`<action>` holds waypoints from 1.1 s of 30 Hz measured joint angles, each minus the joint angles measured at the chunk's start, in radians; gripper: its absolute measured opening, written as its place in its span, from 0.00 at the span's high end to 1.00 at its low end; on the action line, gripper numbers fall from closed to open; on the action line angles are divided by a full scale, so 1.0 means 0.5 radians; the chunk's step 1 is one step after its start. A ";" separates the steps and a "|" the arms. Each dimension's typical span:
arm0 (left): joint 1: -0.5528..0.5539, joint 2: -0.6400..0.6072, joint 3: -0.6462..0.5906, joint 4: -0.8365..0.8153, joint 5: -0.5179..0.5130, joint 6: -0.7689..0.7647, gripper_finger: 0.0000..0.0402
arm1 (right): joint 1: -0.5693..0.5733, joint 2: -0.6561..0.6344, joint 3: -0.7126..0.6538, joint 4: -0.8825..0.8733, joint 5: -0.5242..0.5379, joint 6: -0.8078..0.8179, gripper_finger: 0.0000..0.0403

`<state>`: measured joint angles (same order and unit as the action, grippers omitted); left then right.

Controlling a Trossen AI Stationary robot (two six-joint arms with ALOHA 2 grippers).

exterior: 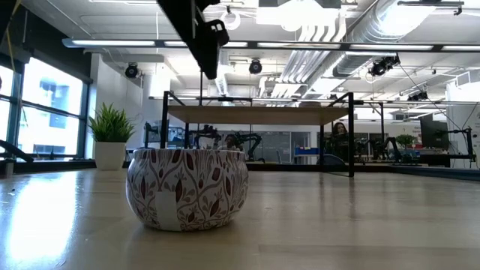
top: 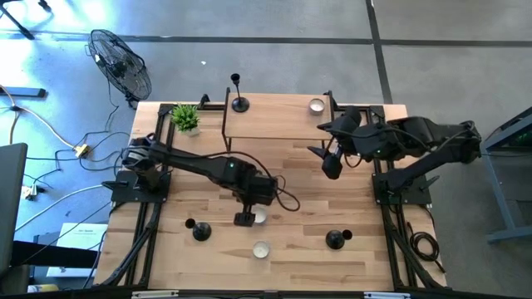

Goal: Pick & Place candle stick holders
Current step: Put the blue patterned scented candle on the shelf

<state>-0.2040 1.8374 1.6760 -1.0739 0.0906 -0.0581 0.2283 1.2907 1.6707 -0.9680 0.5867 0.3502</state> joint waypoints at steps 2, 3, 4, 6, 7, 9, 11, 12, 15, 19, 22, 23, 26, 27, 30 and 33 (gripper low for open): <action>-0.016 0.000 -0.072 0.069 -0.025 0.025 0.03 | 0.036 0.000 0.000 0.001 0.065 0.032 0.22; -0.025 0.000 -0.104 0.088 -0.029 0.035 0.03 | 0.054 0.000 0.000 0.000 0.089 0.049 0.22; -0.029 0.000 -0.137 0.108 -0.035 0.036 0.03 | 0.074 0.000 0.000 0.000 0.107 0.071 0.22; -0.045 0.000 -0.204 0.188 -0.044 0.039 0.03 | 0.108 0.000 0.000 0.001 0.122 0.107 0.22; -0.054 0.000 -0.238 0.217 -0.059 0.040 0.03 | 0.125 0.000 0.000 0.001 0.121 0.124 0.22; -0.061 0.000 -0.293 0.266 -0.118 0.054 0.03 | 0.154 0.000 0.000 0.001 0.122 0.158 0.22; -0.068 0.000 -0.331 0.320 -0.160 0.057 0.03 | 0.183 0.000 0.000 0.000 0.124 0.190 0.22; -0.068 0.000 -0.346 0.326 -0.185 0.062 0.03 | 0.195 0.000 0.000 0.000 0.129 0.197 0.22; -0.067 0.000 -0.384 0.388 -0.192 0.071 0.03 | 0.237 0.000 0.000 0.000 0.169 0.222 0.22; -0.066 0.000 -0.434 0.522 -0.165 0.114 0.03 | 0.282 0.000 0.000 0.000 0.198 0.236 0.22; -0.067 0.000 -0.458 0.612 -0.140 0.158 0.03 | 0.312 0.000 0.000 0.000 0.199 0.243 0.22; -0.067 0.000 -0.468 0.627 -0.138 0.161 0.03 | 0.321 0.000 0.000 0.000 0.199 0.243 0.22; -0.065 0.000 -0.480 0.651 -0.116 0.176 0.03 | 0.348 0.000 0.000 0.000 0.200 0.243 0.22; -0.065 -0.002 -0.485 0.648 -0.112 0.200 0.03 | 0.356 0.000 0.000 0.000 0.202 0.243 0.22; -0.065 -0.002 -0.515 0.645 -0.111 0.262 0.03 | 0.377 0.000 0.000 0.000 0.228 0.244 0.22; -0.065 -0.002 -0.556 0.649 -0.111 0.265 0.03 | 0.390 0.000 0.000 0.000 0.252 0.244 0.22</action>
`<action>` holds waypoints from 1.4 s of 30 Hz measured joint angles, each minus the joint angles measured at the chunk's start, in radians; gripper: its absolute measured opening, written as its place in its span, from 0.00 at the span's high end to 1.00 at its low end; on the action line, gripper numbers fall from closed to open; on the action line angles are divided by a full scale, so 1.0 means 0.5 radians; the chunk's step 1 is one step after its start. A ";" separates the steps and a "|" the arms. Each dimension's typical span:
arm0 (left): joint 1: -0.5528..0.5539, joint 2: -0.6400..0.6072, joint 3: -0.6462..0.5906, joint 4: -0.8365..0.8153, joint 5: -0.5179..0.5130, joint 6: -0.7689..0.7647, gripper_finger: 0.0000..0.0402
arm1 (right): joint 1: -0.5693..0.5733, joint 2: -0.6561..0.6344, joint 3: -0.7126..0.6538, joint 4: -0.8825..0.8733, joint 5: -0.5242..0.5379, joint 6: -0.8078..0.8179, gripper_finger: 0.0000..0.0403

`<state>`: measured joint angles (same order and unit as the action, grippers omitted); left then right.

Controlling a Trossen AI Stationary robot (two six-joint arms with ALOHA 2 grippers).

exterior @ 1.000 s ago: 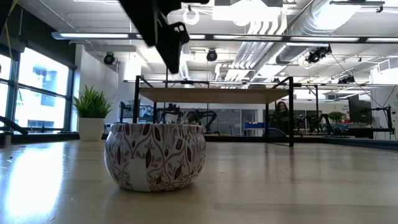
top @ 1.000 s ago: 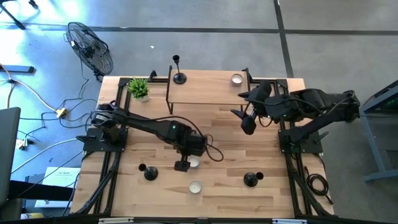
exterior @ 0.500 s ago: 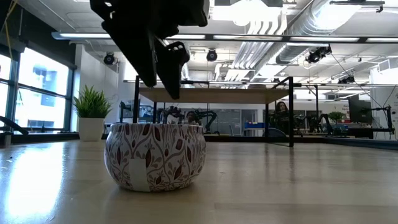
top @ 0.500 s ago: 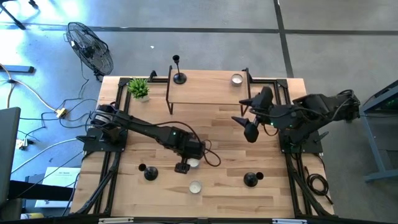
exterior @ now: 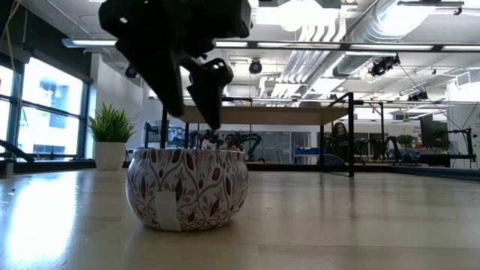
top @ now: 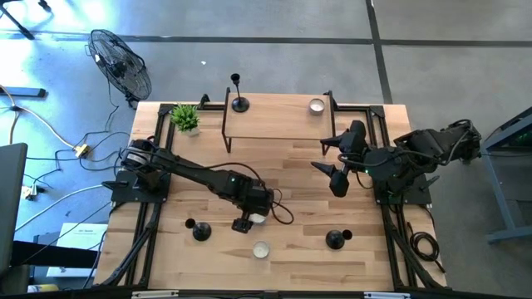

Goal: Pick & Place candle stick holders
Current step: Put the blue patterned scented candle on the shelf

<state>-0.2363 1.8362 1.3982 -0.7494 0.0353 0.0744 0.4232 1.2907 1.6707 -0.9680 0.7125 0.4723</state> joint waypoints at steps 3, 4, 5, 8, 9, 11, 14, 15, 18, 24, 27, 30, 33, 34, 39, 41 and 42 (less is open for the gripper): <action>0.000 0.000 -0.029 0.007 0.000 -0.027 0.03 | 0.007 0.000 0.000 0.000 0.028 0.007 0.22; 0.000 0.000 -0.034 0.018 0.003 -0.058 0.03 | 0.007 0.000 0.000 -0.001 0.032 0.007 0.22; 0.000 0.000 -0.038 0.033 0.016 -0.101 0.03 | 0.007 0.000 0.000 0.000 0.032 0.007 0.22; 0.001 0.000 -0.039 0.066 0.090 -0.164 0.03 | 0.006 0.000 0.000 -0.001 0.036 0.007 0.22; 0.001 0.000 -0.039 0.076 0.113 -0.166 0.03 | 0.006 0.000 0.000 -0.001 0.036 0.007 0.22; 0.001 0.000 -0.040 0.108 0.122 -0.165 0.03 | 0.006 0.000 0.000 -0.001 0.036 0.007 0.22; 0.001 0.027 -0.039 0.142 0.128 -0.166 0.03 | 0.006 0.000 0.000 0.000 0.036 0.007 0.22; 0.001 0.036 -0.040 0.140 0.133 -0.166 0.03 | 0.006 0.000 0.000 -0.001 0.036 0.007 0.22; 0.001 0.092 -0.037 0.219 0.230 -0.166 0.03 | 0.006 0.000 0.000 0.000 0.036 0.007 0.22; 0.001 0.129 -0.039 0.238 0.179 -0.141 0.03 | 0.005 0.000 0.000 -0.016 0.036 0.044 0.22; 0.001 0.129 -0.040 0.243 0.058 -0.111 0.03 | 0.005 0.000 0.000 -0.033 0.036 0.050 0.22; 0.002 0.129 -0.039 0.238 -0.040 -0.106 0.03 | 0.005 0.000 0.000 -0.034 0.036 0.051 0.22; 0.002 0.129 -0.039 0.243 -0.041 -0.105 0.03 | 0.005 0.000 0.000 -0.041 0.036 0.050 0.22; 0.002 0.129 -0.039 0.243 -0.031 -0.106 0.03 | 0.005 0.000 0.000 -0.043 0.036 0.044 0.22; 0.002 0.129 -0.039 0.237 -0.023 -0.106 0.03 | 0.005 0.000 0.000 -0.045 0.047 0.038 0.22; 0.002 0.129 -0.039 0.238 -0.035 -0.105 0.03 | 0.005 0.000 0.000 -0.045 0.067 0.035 0.22; 0.002 0.129 -0.039 0.237 -0.037 -0.105 0.03 | 0.005 0.000 0.000 -0.045 0.078 0.035 0.22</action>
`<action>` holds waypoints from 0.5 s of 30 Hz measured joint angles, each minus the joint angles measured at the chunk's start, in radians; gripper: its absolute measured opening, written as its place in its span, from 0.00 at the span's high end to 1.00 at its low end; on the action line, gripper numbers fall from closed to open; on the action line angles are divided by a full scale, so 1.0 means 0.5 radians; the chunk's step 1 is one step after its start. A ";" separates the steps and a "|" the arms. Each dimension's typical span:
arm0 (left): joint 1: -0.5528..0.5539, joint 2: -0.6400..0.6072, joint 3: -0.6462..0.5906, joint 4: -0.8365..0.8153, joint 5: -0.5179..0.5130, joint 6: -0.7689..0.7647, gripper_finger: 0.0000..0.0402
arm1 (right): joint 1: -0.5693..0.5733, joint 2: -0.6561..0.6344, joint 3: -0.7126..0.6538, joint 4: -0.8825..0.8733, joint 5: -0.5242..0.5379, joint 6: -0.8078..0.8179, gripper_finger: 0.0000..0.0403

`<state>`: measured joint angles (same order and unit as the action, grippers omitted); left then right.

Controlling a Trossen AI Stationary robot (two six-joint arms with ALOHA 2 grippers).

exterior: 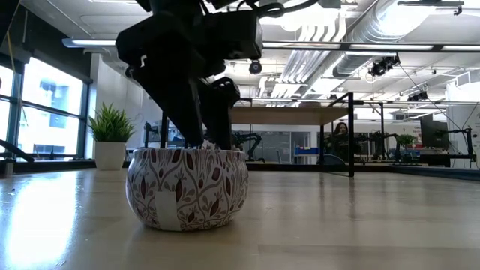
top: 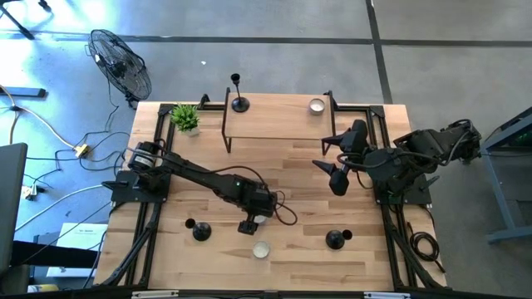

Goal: Pick & Place candle stick holders
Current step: Put the blue patterned scented candle on the shelf

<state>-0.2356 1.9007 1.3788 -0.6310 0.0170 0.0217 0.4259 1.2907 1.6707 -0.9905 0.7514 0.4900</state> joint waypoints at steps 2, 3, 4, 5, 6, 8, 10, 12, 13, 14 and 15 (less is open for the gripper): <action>0.000 0.000 0.000 0.000 -0.002 0.000 0.03 | 0.000 0.000 0.000 0.000 0.004 -0.002 0.22; 0.000 0.000 0.000 0.000 -0.002 0.000 0.03 | 0.000 0.000 0.000 -0.001 0.004 -0.006 0.22; 0.000 0.000 0.000 0.000 -0.002 0.000 0.03 | 0.000 0.000 0.000 -0.001 0.003 -0.008 0.22; 0.000 0.000 0.000 0.000 -0.003 0.000 0.03 | 0.000 0.000 0.000 0.000 0.003 -0.008 0.22; 0.000 0.000 0.000 0.000 -0.009 0.000 0.03 | 0.000 0.000 0.000 -0.001 0.004 -0.008 0.22; 0.000 0.000 0.000 -0.001 -0.014 0.000 0.03 | 0.000 0.000 0.000 -0.001 0.004 -0.008 0.22; 0.000 0.000 0.000 -0.006 -0.016 0.000 0.03 | 0.000 0.000 0.000 -0.001 0.004 -0.008 0.22; 0.000 0.000 0.000 -0.006 -0.018 0.000 0.03 | 0.000 0.000 0.000 0.000 0.004 -0.008 0.22; 0.000 0.000 0.000 -0.006 -0.018 0.000 0.03 | 0.000 0.000 0.000 -0.001 0.004 -0.008 0.22; 0.000 0.000 0.000 -0.007 -0.018 0.000 0.03 | 0.000 0.000 0.000 0.000 0.004 -0.006 0.22; 0.000 0.000 0.000 -0.007 -0.018 0.000 0.03 | 0.000 0.000 0.000 0.000 0.004 -0.005 0.22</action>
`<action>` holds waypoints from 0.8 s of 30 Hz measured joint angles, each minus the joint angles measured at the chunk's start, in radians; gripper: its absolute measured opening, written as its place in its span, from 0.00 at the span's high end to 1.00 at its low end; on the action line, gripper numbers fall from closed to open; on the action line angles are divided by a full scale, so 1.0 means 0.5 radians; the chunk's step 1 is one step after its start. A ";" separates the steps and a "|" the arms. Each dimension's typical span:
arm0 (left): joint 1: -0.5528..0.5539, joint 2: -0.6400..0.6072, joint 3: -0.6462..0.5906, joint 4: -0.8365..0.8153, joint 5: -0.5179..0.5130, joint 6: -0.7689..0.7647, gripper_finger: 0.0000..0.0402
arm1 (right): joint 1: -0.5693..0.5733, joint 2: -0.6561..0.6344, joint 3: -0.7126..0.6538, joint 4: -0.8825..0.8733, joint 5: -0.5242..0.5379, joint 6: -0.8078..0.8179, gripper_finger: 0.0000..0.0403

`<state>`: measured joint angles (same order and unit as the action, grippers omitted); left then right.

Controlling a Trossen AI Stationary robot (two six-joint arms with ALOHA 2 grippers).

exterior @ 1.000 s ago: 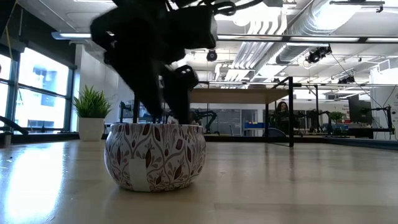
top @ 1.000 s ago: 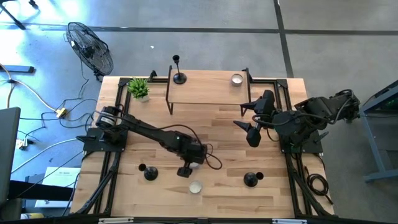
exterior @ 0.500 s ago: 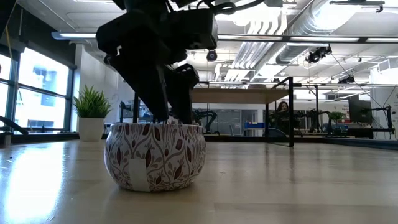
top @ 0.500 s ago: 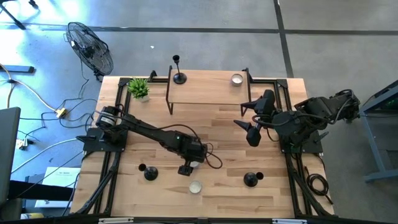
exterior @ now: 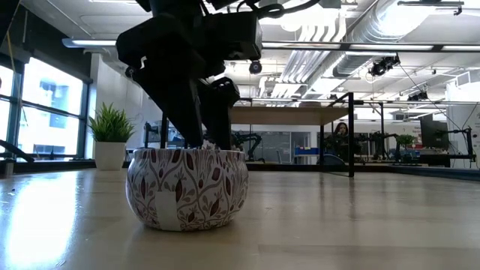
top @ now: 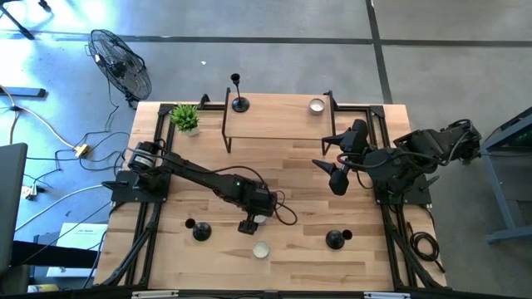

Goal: Pick & Place candle stick holders
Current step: Put the blue patterned scented candle on the shelf

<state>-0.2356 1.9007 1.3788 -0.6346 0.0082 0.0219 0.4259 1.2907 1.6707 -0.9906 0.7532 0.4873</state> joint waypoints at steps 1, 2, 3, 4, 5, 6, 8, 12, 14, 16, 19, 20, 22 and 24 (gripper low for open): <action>0.000 0.000 0.000 0.000 0.000 0.000 0.03 | 0.000 0.000 0.000 0.000 0.000 0.000 0.22; 0.000 0.000 0.000 0.000 0.000 -0.001 0.03 | 0.000 0.000 0.000 0.000 0.000 0.000 0.22; 0.000 0.000 0.000 0.000 0.000 0.000 0.03 | 0.000 0.000 0.000 0.000 0.000 0.001 0.22; 0.000 0.000 0.000 0.000 0.002 0.000 0.03 | 0.000 0.000 0.000 0.000 0.000 0.002 0.22; 0.000 0.000 0.000 0.000 0.002 0.000 0.03 | 0.000 0.000 0.000 0.000 0.000 0.002 0.22; 0.000 0.000 0.000 0.000 0.002 -0.001 0.03 | 0.000 0.000 0.000 -0.001 0.000 0.003 0.22; 0.000 0.000 0.000 0.000 0.002 0.000 0.03 | 0.000 0.000 0.000 0.000 0.001 0.003 0.22; 0.000 0.000 0.000 -0.002 0.001 -0.001 0.03 | 0.000 0.000 0.000 0.000 0.016 0.005 0.22; 0.000 0.000 0.000 -0.002 0.001 -0.001 0.03 | 0.000 0.000 0.000 0.000 0.016 0.005 0.22; 0.000 0.000 0.000 -0.002 0.001 -0.001 0.03 | 0.000 0.000 0.000 0.000 0.016 0.005 0.22; 0.000 0.000 0.000 -0.002 0.001 -0.001 0.03 | 0.000 0.000 0.000 0.000 0.016 0.005 0.22; 0.000 0.000 0.000 -0.002 0.005 -0.001 0.03 | 0.000 0.000 0.000 0.000 0.016 0.005 0.22; -0.001 0.000 0.000 -0.001 0.008 -0.001 0.03 | 0.000 0.000 0.000 0.000 0.016 0.005 0.22; -0.001 0.006 0.000 0.001 0.008 -0.001 0.03 | 0.001 0.000 0.000 0.000 0.016 0.004 0.22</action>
<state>-0.2359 1.9036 1.3788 -0.6341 0.0124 0.0216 0.4262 1.2907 1.6707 -0.9905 0.7612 0.4893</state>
